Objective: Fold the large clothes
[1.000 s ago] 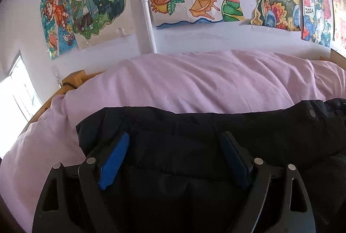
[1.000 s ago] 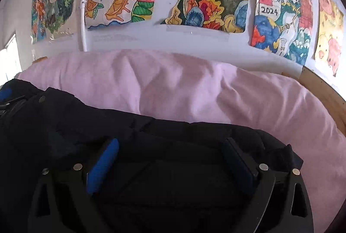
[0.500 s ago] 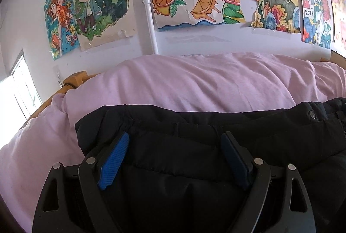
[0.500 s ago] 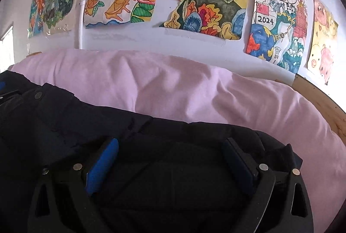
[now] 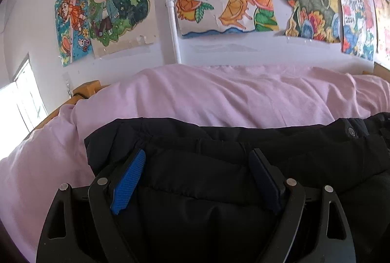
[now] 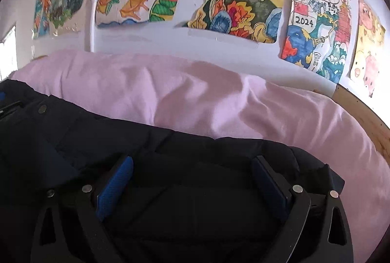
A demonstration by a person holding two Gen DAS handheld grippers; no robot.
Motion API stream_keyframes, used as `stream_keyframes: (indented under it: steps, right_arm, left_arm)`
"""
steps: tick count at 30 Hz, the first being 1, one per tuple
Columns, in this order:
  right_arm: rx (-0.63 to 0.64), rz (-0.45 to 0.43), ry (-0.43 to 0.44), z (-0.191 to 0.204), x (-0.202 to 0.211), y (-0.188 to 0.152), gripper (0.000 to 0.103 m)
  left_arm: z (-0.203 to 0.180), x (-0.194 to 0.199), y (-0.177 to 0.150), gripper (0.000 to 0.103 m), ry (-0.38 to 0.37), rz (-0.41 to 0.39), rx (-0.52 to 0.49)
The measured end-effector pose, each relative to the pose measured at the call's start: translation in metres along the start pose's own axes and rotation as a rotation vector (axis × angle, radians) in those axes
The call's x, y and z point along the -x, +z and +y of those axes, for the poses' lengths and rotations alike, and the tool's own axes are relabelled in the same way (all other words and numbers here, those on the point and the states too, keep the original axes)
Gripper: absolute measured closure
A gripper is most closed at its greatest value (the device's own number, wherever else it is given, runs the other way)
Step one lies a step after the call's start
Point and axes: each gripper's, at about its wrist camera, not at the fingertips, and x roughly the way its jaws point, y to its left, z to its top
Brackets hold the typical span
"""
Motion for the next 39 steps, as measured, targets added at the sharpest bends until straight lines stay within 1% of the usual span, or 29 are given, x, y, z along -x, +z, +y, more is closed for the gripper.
stream_keyframes:
  steps: [3, 5, 6, 7, 9, 10, 12, 13, 14, 16, 18, 20, 21, 22, 23, 24, 25, 29, 32, 35, 39]
  right_arm:
    - [0.013, 0.01, -0.014, 0.004, -0.002, 0.002, 0.005]
    - [-0.004, 0.011, 0.005, -0.002, 0.004, 0.006, 0.005]
    - [-0.012, 0.005, 0.019, -0.005, 0.01, 0.008, 0.005]
    - [-0.031, -0.025, 0.046, -0.011, 0.021, 0.01, 0.005]
    - [-0.066, -0.102, 0.1, -0.019, 0.045, 0.012, 0.005]
    - [-0.075, -0.125, 0.119, -0.021, 0.055, 0.014, 0.005]
    - [-0.09, -0.17, 0.16, -0.024, 0.08, 0.018, 0.005]
    - [-0.097, -0.2, 0.18, -0.026, 0.098, 0.019, 0.005]
    - [-0.096, -0.216, 0.194, -0.024, 0.11, 0.02, 0.005]
    - [-0.069, -0.245, 0.218, -0.018, 0.137, 0.015, 0.005]
    - [-0.003, -0.26, 0.219, -0.004, 0.155, 0.006, 0.001]
    - [0.075, -0.234, 0.198, 0.013, 0.152, -0.005, 0.001]
    - [0.097, -0.209, 0.191, 0.019, 0.145, -0.008, 0.001]
    - [0.105, -0.174, 0.178, 0.024, 0.133, -0.012, 0.001]
    - [0.096, -0.159, 0.175, 0.025, 0.125, -0.014, 0.001]
    - [0.087, -0.148, 0.167, 0.025, 0.117, -0.016, 0.0]
    - [0.082, -0.138, 0.16, 0.025, 0.108, -0.016, 0.0]
    - [0.042, -0.083, 0.185, 0.021, 0.083, -0.017, 0.0]
    - [0.031, -0.051, 0.184, 0.02, 0.071, -0.018, 0.0]
    - [0.024, -0.027, 0.176, 0.019, 0.066, -0.016, 0.0]
    - [0.008, -0.059, 0.19, 0.014, 0.082, -0.014, 0.0]
  left_arm:
    - [-0.005, 0.0, 0.005, 0.02, 0.021, 0.01, -0.022]
    - [-0.004, 0.008, 0.013, 0.021, 0.017, 0.007, -0.021]
    - [-0.002, 0.018, 0.017, 0.021, 0.003, -0.008, -0.012]
    - [0.001, 0.024, 0.019, 0.02, -0.012, -0.024, -0.001]
    - [0.013, 0.042, 0.025, 0.02, -0.075, -0.052, 0.064]
    - [0.023, 0.053, 0.029, 0.02, -0.13, -0.059, 0.129]
    - [0.033, 0.068, 0.034, 0.02, -0.214, -0.055, 0.2]
    - [0.036, 0.08, 0.034, 0.02, -0.254, -0.066, 0.219]
    - [0.036, 0.095, 0.032, 0.02, -0.278, -0.086, 0.21]
    - [0.029, 0.113, 0.027, 0.018, -0.287, -0.099, 0.148]
    - [0.013, 0.124, 0.015, 0.017, -0.297, -0.072, 0.062]
    - [-0.002, 0.121, 0.003, 0.017, -0.269, -0.034, -0.003]
    - [-0.008, 0.115, -0.001, 0.017, -0.237, -0.017, -0.022]
    - [-0.01, 0.11, -0.005, 0.016, -0.228, -0.002, -0.019]
    - [-0.01, 0.103, -0.007, 0.014, -0.232, 0.015, -0.003]
    - [-0.009, 0.098, -0.007, 0.009, -0.232, 0.025, 0.01]
    - [-0.008, 0.092, -0.008, 0.007, -0.224, 0.036, 0.012]
    - [-0.01, 0.074, -0.009, 0.002, -0.205, 0.078, 0.022]
    - [-0.016, 0.064, -0.01, 0.001, -0.172, 0.087, 0.002]
    - [-0.014, 0.06, -0.007, 0.001, -0.168, 0.098, 0.028]
    - [-0.006, 0.076, -0.007, 0.001, -0.199, 0.052, 0.064]
